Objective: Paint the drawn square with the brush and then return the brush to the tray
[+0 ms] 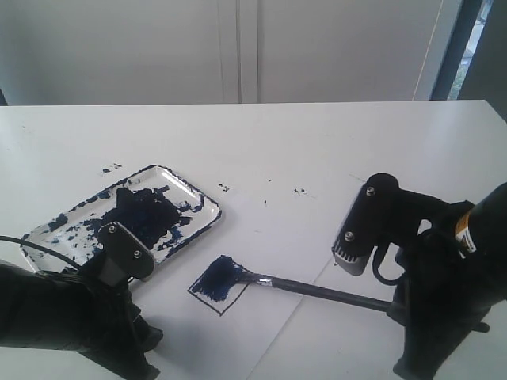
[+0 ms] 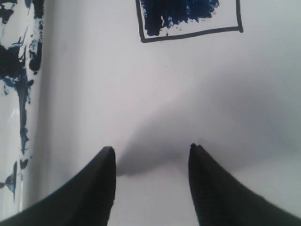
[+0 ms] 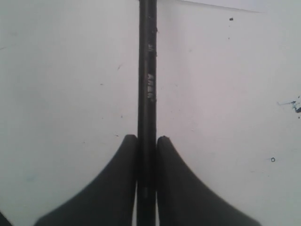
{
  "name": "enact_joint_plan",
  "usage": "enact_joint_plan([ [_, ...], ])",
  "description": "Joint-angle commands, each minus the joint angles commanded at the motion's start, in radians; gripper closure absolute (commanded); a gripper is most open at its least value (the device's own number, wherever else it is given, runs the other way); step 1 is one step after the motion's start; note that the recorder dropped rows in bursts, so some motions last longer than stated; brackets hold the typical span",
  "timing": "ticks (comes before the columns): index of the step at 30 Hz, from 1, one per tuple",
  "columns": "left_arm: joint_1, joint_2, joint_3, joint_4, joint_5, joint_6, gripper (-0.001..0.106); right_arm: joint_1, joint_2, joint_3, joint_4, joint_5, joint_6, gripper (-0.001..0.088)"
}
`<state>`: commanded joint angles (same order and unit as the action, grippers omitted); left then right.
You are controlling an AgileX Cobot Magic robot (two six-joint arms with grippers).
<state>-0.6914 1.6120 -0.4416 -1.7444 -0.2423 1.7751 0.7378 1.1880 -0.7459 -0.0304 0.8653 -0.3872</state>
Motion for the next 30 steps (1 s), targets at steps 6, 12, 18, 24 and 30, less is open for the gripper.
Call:
enact_joint_plan([
  [6, 0.0, 0.0, 0.0, 0.0, 0.0, 0.0, 0.052, 0.0, 0.0, 0.0, 0.187, 0.079, -0.166, 0.0868],
  [12, 0.0, 0.0, 0.0, 0.0, 0.0, 0.0, 0.052, 0.0, 0.0, 0.0, 0.03, 0.024, -0.031, 0.0868],
  [18, 0.0, 0.0, 0.0, 0.0, 0.0, 0.0, 0.052, 0.0, 0.0, 0.0, -0.052, 0.019, 0.039, 0.0868],
  [24, 0.0, 0.0, 0.0, 0.0, 0.0, 0.0, 0.052, 0.0, 0.0, 0.0, 0.03, 0.053, -0.026, 0.0868],
  [30, 0.0, 0.0, 0.0, 0.0, 0.0, 0.0, 0.052, 0.0, 0.0, 0.0, 0.134, 0.11, -0.112, 0.0868],
])
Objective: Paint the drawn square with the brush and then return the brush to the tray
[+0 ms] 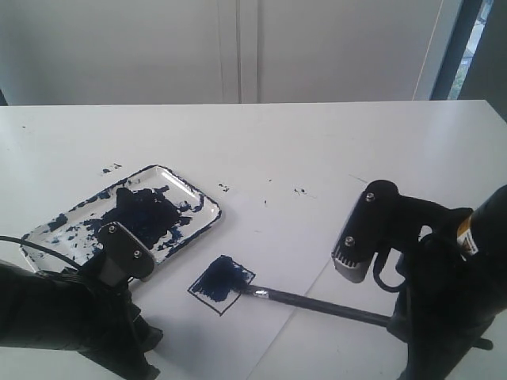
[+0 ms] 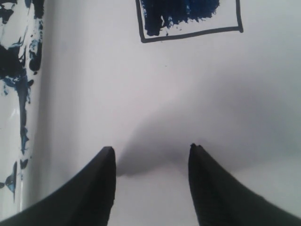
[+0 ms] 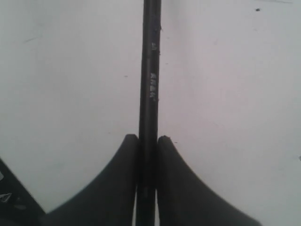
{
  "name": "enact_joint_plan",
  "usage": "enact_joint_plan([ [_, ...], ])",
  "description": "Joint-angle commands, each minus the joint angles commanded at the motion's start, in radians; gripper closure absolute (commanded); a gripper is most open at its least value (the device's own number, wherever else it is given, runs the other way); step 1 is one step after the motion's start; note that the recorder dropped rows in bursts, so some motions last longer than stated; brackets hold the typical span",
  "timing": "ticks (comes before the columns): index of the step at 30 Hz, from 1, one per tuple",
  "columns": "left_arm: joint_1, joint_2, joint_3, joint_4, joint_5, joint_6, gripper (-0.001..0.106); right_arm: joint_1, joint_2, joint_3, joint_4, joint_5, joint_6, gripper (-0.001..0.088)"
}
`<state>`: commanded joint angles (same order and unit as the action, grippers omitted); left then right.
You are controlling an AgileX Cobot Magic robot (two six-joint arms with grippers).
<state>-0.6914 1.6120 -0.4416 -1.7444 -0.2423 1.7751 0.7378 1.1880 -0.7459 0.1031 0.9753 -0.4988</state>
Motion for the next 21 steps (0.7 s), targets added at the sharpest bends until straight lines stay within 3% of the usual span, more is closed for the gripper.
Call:
enact_joint_plan([
  [11, 0.0, 0.0, 0.0, 0.0, 0.0, 0.0, 0.052, 0.0, 0.0, 0.0, -0.073, -0.084, 0.067, 0.0868],
  [21, 0.0, 0.0, 0.0, 0.0, 0.0, 0.0, 0.052, 0.0, 0.0, 0.0, -0.166, -0.073, 0.148, 0.0868],
])
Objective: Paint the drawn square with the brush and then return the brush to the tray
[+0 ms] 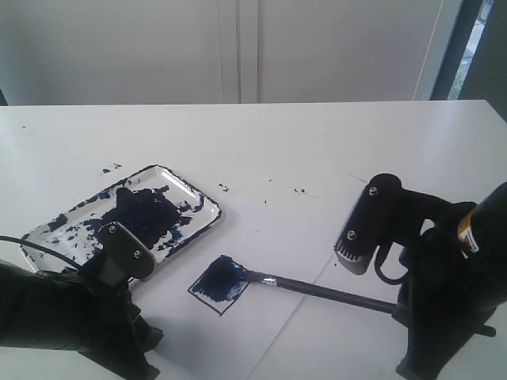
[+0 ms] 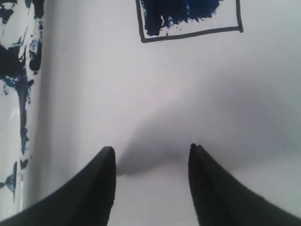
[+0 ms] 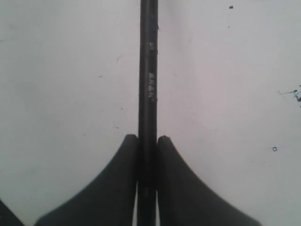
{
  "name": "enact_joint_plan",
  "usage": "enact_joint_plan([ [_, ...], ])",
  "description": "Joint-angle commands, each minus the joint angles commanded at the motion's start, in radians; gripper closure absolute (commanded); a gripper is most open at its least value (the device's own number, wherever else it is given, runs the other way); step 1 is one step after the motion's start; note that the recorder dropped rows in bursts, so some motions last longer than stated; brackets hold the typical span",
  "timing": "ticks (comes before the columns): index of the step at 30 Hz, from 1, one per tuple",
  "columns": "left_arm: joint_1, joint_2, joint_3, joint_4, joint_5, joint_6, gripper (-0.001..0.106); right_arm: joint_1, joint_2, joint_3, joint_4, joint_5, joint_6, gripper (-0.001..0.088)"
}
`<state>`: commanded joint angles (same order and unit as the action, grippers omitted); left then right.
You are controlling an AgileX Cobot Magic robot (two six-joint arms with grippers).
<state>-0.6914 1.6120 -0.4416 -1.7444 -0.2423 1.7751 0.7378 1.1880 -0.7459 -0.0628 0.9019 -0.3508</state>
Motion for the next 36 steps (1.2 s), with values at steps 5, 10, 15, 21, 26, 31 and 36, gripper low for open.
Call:
enact_joint_plan([
  [5, 0.0, 0.0, 0.0, 0.0, 0.0, 0.0, 0.052, 0.0, 0.0, 0.0, 0.09, 0.043, -0.069, 0.0868],
  [10, 0.0, 0.0, 0.0, 0.0, 0.0, 0.0, 0.052, 0.0, 0.0, 0.0, 0.175, 0.066, -0.121, 0.0868],
  [15, 0.0, 0.0, 0.0, 0.0, -0.002, 0.0, 0.052, 0.0, 0.0, -0.001, 0.21, 0.097, -0.161, 0.0868],
  [21, 0.0, 0.0, 0.0, 0.0, -0.002, 0.0, 0.052, 0.0, 0.0, -0.007, 0.181, 0.05, -0.159, 0.0868],
  [26, 0.0, 0.0, 0.0, 0.0, -0.004, 0.0, 0.052, 0.0, 0.0, -0.044, 0.056, 0.061, -0.063, 0.0868],
  [31, 0.0, 0.0, 0.0, 0.0, -0.004, 0.0, 0.052, 0.0, 0.0, -0.061, 0.002, 0.073, -0.034, 0.0868],
  [36, 0.0, 0.0, 0.0, 0.0, -0.004, 0.0, 0.052, 0.0, 0.0, -0.061, 0.002, 0.088, -0.034, 0.0868],
])
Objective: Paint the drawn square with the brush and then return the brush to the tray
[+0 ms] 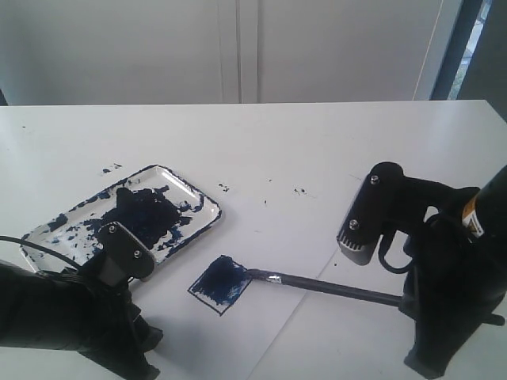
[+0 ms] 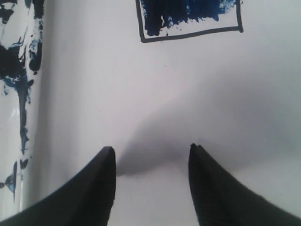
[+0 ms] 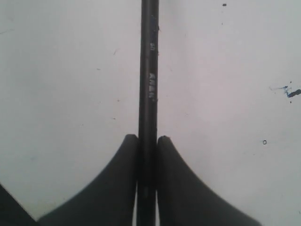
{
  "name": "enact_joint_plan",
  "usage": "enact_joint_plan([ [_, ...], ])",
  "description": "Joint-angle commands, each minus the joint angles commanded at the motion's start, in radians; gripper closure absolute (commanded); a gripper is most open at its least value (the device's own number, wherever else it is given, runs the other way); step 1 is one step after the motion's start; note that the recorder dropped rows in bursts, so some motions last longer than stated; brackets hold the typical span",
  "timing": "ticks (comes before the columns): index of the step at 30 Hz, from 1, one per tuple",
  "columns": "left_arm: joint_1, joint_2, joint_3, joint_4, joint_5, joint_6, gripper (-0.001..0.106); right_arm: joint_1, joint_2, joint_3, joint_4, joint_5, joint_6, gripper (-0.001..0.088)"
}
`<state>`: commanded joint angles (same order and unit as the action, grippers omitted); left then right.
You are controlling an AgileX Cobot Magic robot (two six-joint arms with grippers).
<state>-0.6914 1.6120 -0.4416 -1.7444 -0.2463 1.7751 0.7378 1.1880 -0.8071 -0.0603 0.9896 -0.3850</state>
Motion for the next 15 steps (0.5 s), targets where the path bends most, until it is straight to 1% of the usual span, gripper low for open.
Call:
enact_joint_plan([
  [3, 0.0, 0.0, 0.0, 0.0, 0.0, 0.0, 0.052, 0.0, 0.0, -0.011, 0.0, 0.005, -0.005, 0.0868],
  [9, 0.0, 0.0, 0.0, 0.0, 0.0, 0.0, 0.052, 0.0, 0.002, -0.081, 0.0, 0.067, -0.017, 0.0868],
  [15, 0.0, 0.0, 0.0, 0.0, 0.0, 0.0, 0.052, 0.0, 0.013, -0.09, 0.004, 0.107, -0.049, 0.0868],
])
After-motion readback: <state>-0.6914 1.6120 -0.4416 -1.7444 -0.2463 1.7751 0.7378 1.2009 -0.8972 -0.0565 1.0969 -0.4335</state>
